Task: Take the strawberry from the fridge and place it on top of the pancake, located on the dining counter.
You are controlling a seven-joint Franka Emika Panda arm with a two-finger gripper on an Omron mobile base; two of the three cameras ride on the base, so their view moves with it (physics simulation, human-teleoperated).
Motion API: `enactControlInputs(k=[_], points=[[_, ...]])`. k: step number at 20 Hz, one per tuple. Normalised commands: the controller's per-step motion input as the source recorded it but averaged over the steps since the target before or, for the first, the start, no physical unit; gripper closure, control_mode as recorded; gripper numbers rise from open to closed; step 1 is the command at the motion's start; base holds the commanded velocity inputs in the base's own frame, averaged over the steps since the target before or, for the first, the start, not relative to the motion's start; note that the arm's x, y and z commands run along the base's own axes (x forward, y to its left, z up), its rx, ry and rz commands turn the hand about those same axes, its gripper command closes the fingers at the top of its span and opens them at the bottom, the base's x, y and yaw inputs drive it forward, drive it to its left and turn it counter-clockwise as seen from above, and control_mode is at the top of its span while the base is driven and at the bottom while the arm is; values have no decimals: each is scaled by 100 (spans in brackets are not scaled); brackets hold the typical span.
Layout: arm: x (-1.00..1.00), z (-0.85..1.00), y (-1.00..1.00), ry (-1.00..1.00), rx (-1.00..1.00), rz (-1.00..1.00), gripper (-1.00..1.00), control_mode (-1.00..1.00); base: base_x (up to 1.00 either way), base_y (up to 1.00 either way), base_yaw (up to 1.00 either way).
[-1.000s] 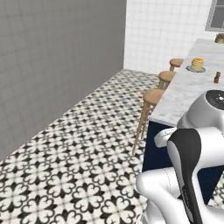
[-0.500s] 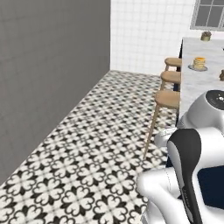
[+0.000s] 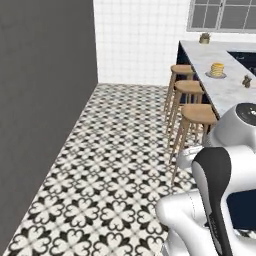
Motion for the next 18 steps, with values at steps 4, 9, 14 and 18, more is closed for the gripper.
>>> enactControlInputs(k=[4,9,14,18], points=[[0,0,0,0,0,0,100,100,77,62,-69],[0,0,0,0,0,0,100,100,72,64,-65],[0,0,0,0,0,0,100,100,56,70,-61],[0,0,0,0,0,0,100,100,56,84,-58]])
